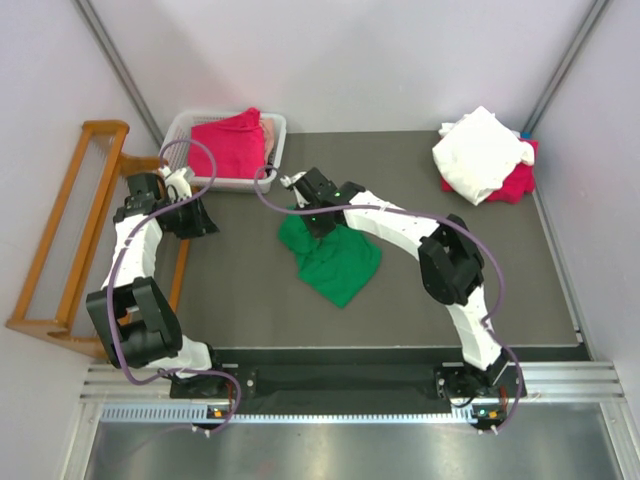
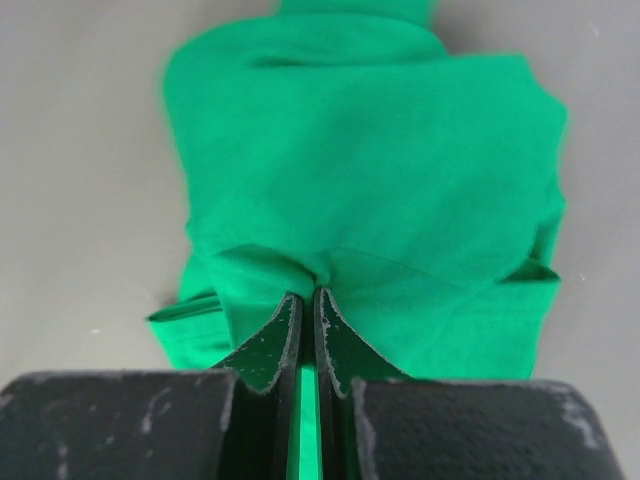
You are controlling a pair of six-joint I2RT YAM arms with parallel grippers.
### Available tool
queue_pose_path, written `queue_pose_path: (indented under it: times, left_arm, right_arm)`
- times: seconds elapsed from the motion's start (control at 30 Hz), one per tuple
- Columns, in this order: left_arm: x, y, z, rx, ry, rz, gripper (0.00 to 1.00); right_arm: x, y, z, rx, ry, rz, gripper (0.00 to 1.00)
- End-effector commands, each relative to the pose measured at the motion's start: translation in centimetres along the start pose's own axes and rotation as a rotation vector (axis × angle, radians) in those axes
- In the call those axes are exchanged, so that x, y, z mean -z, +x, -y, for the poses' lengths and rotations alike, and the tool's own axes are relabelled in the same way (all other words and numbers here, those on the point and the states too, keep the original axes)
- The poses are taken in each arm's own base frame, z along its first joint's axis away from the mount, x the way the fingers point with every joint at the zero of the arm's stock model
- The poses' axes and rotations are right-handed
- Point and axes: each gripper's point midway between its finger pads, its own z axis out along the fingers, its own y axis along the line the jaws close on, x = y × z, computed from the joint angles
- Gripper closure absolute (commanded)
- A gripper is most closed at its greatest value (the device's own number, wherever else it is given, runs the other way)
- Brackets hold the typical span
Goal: Fold and stack the t-shirts
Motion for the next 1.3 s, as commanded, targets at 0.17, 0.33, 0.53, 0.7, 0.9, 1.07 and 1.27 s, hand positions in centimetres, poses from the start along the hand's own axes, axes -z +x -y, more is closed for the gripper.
queue_pose_path:
  times: [0.17, 0.33, 0.53, 0.7, 0.9, 1.07, 1.27]
  left_arm:
    - [0.8, -0.9, 0.4, -0.054, 0.000, 0.049, 0.74]
    - [0.7, -0.5, 0.4, -0.056, 0.005, 0.038, 0.74]
    - [0.6, -0.7, 0.3, -0.054, 0.006, 0.031, 0.74]
    - [0.8, -1.4, 0.8, -0.055, 0.028, 0.030, 0.73]
    - [1.5, -2.2, 1.3, -0.065, 0.037, 0.042, 0.73]
    - [1.8, -2.4, 2.2, -0.063, 0.077, 0.040, 0.73]
    - [1.0, -0.8, 8.1, -0.216, 0.166, -0.087, 0.71]
  right_arm:
    - [6.3, -3.0, 15.0, -0.281, 0.383, 0.187, 1.00]
    - [11.8, -1.7, 23.5, -0.436, 0.608, 0.284, 1.00]
    - [14.8, 0.7, 25.7, -0.464, 0.770, 0.287, 1.00]
    - [12.9, 2.9, 24.9, -0.464, 0.762, 0.204, 0.50]
    - [12.0, 3.2, 22.7, -0.441, 0.715, 0.195, 0.00]
    - [11.7, 1.6, 19.3, -0.407, 0.602, 0.241, 0.00]
    - [6.9, 4.1, 17.3, -0.378, 0.514, 0.131, 0.00]
